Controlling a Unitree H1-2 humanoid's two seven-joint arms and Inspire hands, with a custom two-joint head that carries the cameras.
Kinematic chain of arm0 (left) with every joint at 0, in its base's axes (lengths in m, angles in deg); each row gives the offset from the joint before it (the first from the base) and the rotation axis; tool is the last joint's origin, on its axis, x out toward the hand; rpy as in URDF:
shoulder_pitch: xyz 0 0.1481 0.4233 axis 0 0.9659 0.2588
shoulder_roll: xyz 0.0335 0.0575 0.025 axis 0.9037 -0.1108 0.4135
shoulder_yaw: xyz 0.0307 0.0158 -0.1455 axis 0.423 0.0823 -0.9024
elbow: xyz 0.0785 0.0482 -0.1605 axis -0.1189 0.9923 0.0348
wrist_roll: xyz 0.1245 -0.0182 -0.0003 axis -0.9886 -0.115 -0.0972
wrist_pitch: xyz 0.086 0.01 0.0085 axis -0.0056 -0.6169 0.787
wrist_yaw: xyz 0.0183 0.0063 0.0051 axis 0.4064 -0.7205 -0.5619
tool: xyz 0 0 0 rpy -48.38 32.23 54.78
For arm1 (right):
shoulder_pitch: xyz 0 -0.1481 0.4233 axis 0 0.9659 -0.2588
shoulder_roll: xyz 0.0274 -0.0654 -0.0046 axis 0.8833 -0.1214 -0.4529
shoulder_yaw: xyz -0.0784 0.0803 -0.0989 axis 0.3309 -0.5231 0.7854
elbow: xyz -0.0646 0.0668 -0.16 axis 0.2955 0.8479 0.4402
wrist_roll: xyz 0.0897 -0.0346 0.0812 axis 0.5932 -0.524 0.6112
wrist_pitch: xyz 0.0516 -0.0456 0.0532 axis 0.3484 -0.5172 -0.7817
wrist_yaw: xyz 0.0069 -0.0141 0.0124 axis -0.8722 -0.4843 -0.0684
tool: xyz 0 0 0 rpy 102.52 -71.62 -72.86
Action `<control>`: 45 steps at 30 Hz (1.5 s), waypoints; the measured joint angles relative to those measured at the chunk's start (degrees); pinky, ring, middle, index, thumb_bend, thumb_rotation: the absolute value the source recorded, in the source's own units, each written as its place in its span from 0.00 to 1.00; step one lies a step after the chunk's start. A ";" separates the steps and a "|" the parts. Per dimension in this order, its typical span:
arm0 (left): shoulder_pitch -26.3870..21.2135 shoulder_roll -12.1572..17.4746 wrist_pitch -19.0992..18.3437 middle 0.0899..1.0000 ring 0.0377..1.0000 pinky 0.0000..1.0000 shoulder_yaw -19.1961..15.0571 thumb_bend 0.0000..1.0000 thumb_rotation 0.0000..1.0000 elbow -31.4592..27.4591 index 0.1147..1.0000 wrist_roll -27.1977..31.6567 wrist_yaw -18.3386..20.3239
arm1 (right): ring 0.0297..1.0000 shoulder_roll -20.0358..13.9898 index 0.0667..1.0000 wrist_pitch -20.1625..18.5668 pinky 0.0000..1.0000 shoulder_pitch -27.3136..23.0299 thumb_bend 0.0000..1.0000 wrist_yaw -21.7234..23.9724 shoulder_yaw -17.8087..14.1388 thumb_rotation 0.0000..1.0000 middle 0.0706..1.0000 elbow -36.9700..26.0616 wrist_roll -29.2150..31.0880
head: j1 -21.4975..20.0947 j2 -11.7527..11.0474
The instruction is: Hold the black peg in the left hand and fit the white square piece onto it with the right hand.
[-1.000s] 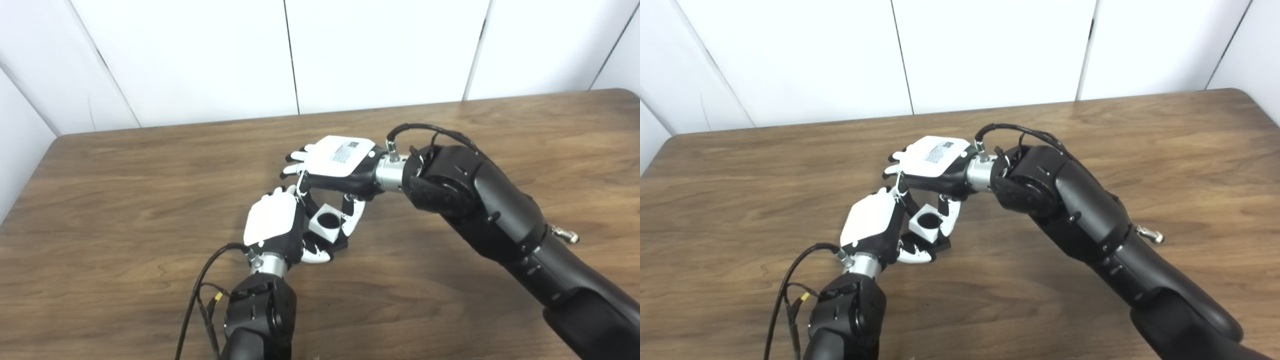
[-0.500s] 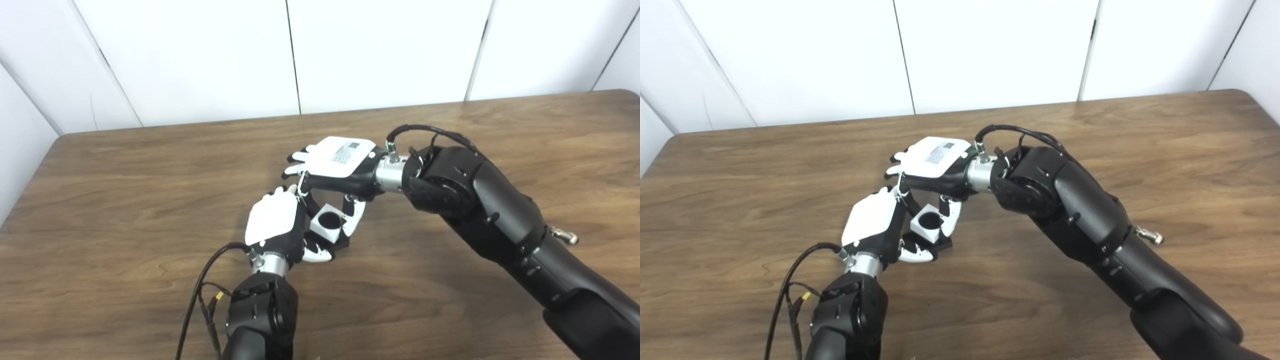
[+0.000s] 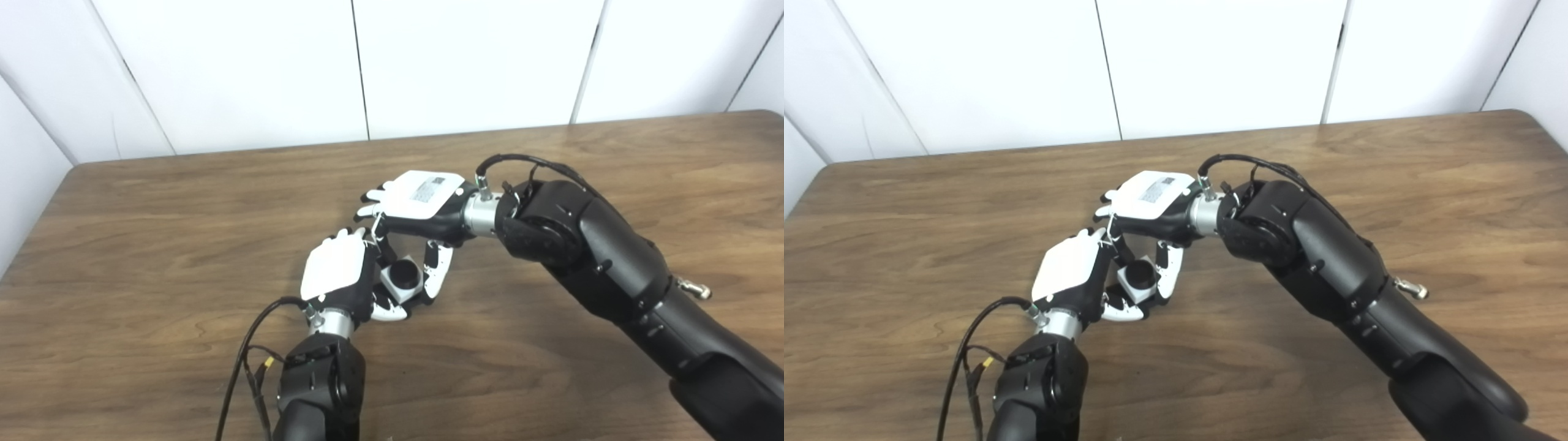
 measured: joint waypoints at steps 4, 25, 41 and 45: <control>0.01 0.03 0.01 0.96 1.00 1.00 -0.10 0.53 0.07 0.00 0.42 0.42 -0.22 | 1.00 -0.21 0.63 0.00 1.00 0.06 0.98 -0.01 0.10 0.32 0.95 0.09 -0.21 | 0.44 0.09; 1.30 0.03 0.01 1.00 1.00 1.00 -0.98 0.91 0.09 -0.64 0.64 2.86 -1.91 | 1.00 -0.27 0.62 -0.02 1.00 0.05 0.97 -0.26 -0.80 0.33 0.96 0.83 -0.32 | 0.18 -0.09; 3.39 1.06 0.24 1.00 1.00 1.00 -0.95 0.92 0.16 -2.88 0.68 2.08 -1.54 | 1.00 -0.74 0.62 -0.15 1.00 0.98 0.98 -0.33 -3.42 0.31 0.95 0.83 0.09 | 0.00 0.18; 4.16 1.17 0.24 1.00 1.00 1.00 -1.11 0.91 0.14 -4.04 0.67 1.94 -1.34 | 1.00 -0.82 0.62 -0.23 1.00 1.75 0.98 -0.33 -4.02 0.31 0.95 0.82 0.16 | -0.09 0.26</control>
